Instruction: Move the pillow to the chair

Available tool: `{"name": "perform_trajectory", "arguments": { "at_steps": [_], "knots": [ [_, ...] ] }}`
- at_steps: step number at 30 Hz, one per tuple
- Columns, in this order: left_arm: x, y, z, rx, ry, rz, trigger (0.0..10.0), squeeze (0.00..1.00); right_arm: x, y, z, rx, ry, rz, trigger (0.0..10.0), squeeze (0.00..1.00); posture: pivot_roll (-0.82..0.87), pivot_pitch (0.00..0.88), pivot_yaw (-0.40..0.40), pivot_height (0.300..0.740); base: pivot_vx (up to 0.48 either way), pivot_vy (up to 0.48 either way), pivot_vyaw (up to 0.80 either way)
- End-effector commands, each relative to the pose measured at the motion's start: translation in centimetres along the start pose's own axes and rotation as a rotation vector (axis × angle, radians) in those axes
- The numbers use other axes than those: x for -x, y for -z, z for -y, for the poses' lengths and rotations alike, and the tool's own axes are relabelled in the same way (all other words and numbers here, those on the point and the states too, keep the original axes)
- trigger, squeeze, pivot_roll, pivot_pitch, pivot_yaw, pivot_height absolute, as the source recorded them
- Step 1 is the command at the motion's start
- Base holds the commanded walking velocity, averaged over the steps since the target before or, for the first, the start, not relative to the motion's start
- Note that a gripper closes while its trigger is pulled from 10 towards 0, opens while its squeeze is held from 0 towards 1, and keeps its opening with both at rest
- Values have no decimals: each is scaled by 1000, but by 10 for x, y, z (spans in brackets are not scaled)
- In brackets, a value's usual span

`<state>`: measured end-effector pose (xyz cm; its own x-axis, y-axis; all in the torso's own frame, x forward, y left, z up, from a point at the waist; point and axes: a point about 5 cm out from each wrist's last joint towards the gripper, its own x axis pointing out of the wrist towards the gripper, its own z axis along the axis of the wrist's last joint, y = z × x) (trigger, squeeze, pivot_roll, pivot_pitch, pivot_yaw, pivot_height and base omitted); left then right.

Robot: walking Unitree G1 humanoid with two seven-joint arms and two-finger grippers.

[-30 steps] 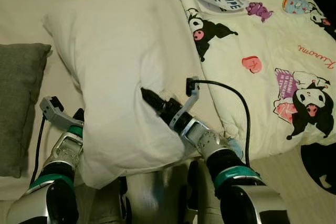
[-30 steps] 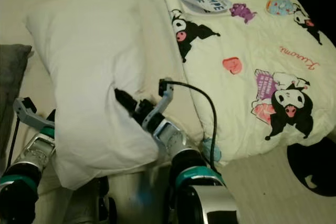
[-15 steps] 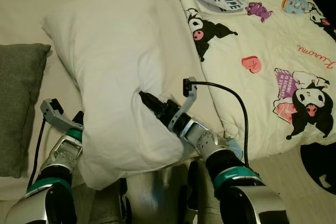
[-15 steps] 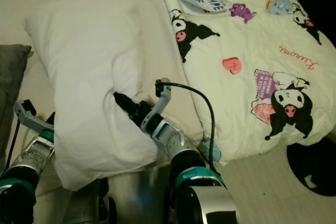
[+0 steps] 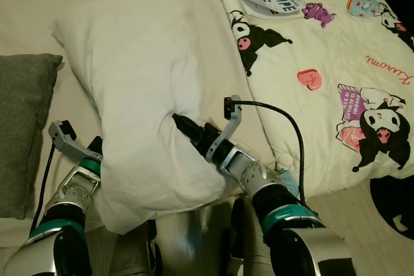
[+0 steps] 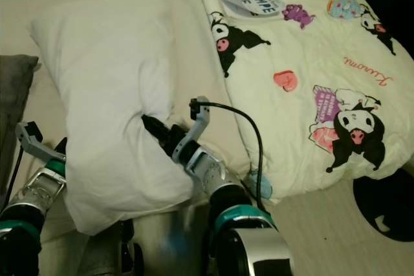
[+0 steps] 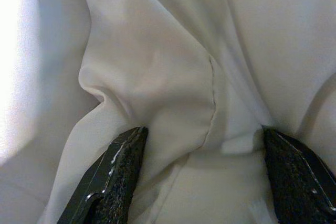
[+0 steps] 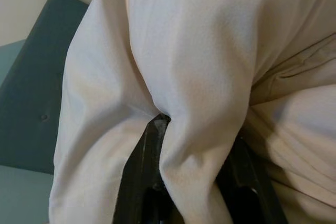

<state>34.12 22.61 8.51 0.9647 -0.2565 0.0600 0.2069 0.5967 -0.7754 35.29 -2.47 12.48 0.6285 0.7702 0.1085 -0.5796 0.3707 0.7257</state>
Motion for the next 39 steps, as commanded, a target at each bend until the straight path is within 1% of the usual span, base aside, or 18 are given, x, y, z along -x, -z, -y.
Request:
{"name": "perform_trajectory", "arguments": {
  "at_steps": [1,9,10,11,12,13,14,15,17,18,20,21,24,35,37,38,39],
  "knots": [
    [0,27,4,29,50,-109,0,0,-37,55,-47,-117,-144,-134,0,0,48,216,4,595,0,0,0],
    [-2,28,7,29,67,-109,0,0,-36,52,-45,-124,-137,-127,0,0,46,203,10,595,0,0,0],
    [-3,27,7,-20,48,-103,0,0,-37,52,-45,-114,-130,-128,0,0,46,203,10,595,0,0,0],
    [-3,27,7,-20,48,-103,0,0,-37,52,-45,-114,-130,-128,0,0,46,203,10,595,0,0,0],
    [-4,27,7,-48,32,-106,1020,0,-37,53,-45,-103,-121,-129,0,0,46,203,10,595,0,0,0],
    [-4,27,7,-65,21,-109,10000,0,-37,53,-44,-97,-114,-129,0,0,46,203,10,595,0,0,0],
    [-4,27,7,-65,21,-109,10000,0,-37,53,-44,-97,-114,-129,0,0,46,203,10,595,0,0,0],
    [-5,31,6,-92,-8,-151,10000,0,-37,54,-44,-82,-101,-137,0,0,45,204,10,595,0,0,0],
    [-5,32,5,-105,-19,-162,10000,0,-37,55,-43,-77,-96,-141,0,0,45,204,10,595,0,0,0],
    [-5,31,6,-47,3,-139,0,0,-37,55,-44,-78,-98,-141,0,0,48,206,9,595,0,0,0],
    [-4,29,7,13,30,-108,0,0,-37,55,-44,-81,-102,-141,0,0,48,206,9,595,0,0,0],
    [-4,29,7,19,33,-101,0,0,-37,54,-44,-84,-106,-140,0,0,48,206,9,595,0,0,0],
    [-3,28,6,15,30,-101,0,0,-38,53,-45,-87,-110,-137,0,0,48,206,9,595,0,0,0],
    [-2,26,8,28,76,-88,0,0,-38,52,-45,-95,-119,-129,0,0,48,203,11,595,0,0,0],
    [-2,24,10,37,106,-75,0,0,-38,52,-46,-99,-122,-127,0,0,49,201,13,595,0,0,0],
    [-1,22,12,49,141,-54,0,0,-38,52,-46,-100,-124,-127,0,0,49,201,13,595,0,0,0],
    [-1,22,12,49,141,-54,0,0,-38,52,-46,-100,-124,-127,0,0,49,201,13,595,0,0,0]
  ]
}}
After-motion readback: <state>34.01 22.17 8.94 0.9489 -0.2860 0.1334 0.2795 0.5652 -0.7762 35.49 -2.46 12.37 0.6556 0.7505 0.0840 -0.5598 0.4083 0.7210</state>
